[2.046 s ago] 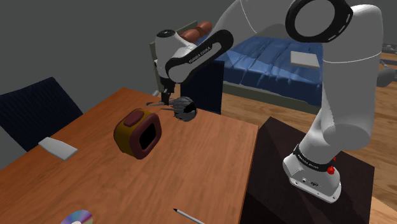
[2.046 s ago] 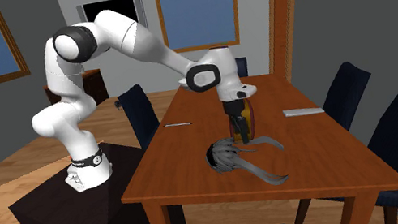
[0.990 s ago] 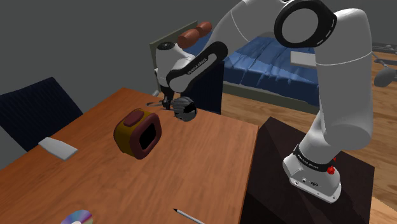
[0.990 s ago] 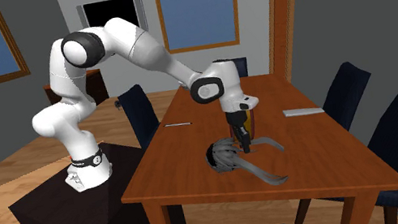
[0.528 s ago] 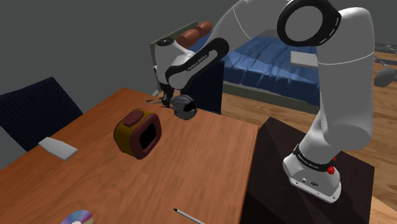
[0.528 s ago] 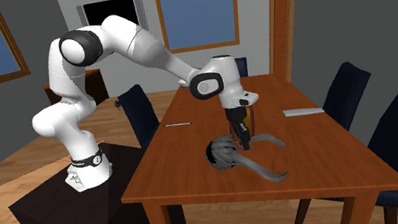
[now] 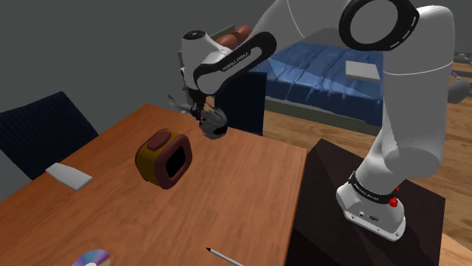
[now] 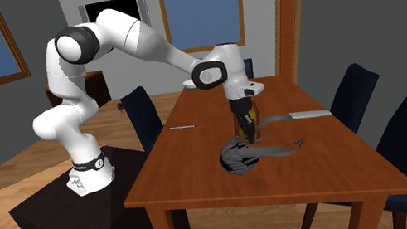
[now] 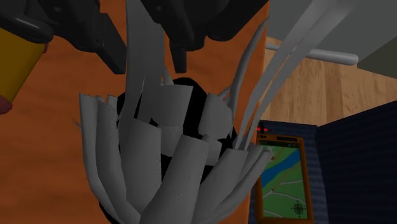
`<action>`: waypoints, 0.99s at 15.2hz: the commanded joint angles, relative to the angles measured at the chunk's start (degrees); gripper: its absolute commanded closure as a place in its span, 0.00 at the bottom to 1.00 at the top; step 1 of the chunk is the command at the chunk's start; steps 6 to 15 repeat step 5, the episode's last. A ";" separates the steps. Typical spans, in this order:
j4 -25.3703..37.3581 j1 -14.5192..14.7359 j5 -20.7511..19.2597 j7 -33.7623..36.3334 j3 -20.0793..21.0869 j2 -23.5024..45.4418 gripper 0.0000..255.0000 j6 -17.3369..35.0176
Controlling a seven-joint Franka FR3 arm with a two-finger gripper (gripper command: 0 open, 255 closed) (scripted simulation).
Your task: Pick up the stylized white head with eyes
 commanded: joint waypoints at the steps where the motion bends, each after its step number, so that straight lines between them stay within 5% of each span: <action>1: 0.37 -0.16 0.34 -0.40 0.15 -0.84 1.00 -1.06; 15: 0.95 -0.24 0.70 -0.75 0.31 -1.61 1.00 -2.39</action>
